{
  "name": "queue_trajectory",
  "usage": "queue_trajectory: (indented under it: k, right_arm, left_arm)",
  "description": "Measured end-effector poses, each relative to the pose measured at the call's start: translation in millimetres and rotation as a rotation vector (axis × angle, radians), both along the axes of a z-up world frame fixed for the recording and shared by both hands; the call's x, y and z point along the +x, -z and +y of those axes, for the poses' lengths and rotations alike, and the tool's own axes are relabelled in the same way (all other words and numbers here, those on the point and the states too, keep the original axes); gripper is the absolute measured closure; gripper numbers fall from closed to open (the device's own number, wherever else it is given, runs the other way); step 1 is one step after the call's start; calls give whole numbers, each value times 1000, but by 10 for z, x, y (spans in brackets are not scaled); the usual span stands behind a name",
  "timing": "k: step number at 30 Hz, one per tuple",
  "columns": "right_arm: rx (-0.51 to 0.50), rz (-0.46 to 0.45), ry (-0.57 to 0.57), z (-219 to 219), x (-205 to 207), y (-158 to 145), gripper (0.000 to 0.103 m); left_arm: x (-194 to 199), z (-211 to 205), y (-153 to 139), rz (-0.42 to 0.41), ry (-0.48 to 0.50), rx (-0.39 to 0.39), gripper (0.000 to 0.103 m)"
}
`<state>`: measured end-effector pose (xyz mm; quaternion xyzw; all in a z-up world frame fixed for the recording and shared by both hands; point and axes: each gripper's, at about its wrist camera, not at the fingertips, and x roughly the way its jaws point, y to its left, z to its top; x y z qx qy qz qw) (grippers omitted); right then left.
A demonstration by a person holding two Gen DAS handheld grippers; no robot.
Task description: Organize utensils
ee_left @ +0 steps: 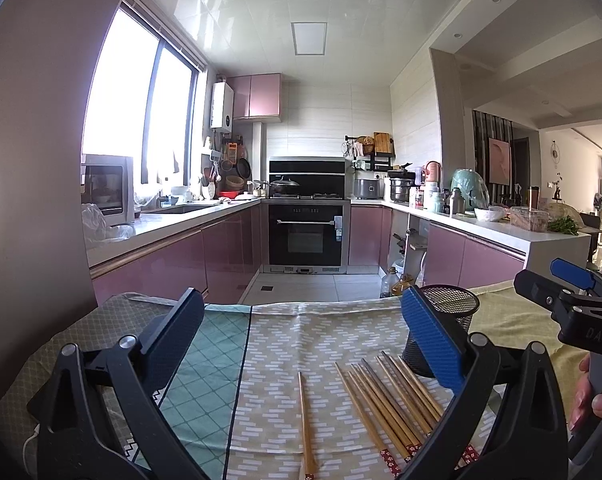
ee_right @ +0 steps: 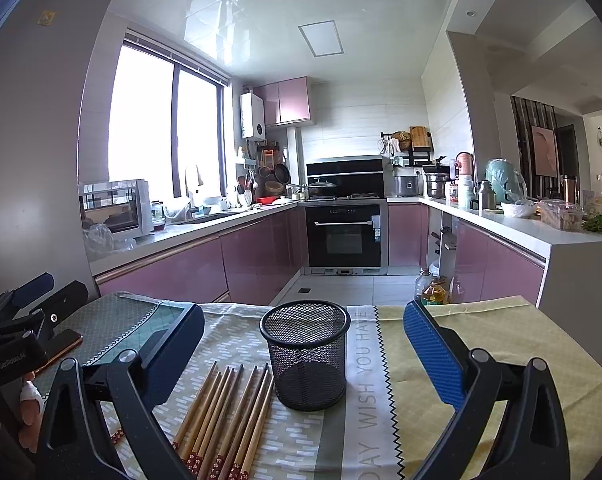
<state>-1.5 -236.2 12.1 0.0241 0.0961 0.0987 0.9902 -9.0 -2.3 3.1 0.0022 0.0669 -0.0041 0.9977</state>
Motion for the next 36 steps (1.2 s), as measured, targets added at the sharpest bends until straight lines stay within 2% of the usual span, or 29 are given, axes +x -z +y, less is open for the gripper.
queue_trajectory:
  k: [36]
  right_arm:
    - [1, -27, 5, -6, -16, -16, 6]
  left_arm:
    - [-18, -25, 29, 5, 2, -3, 6]
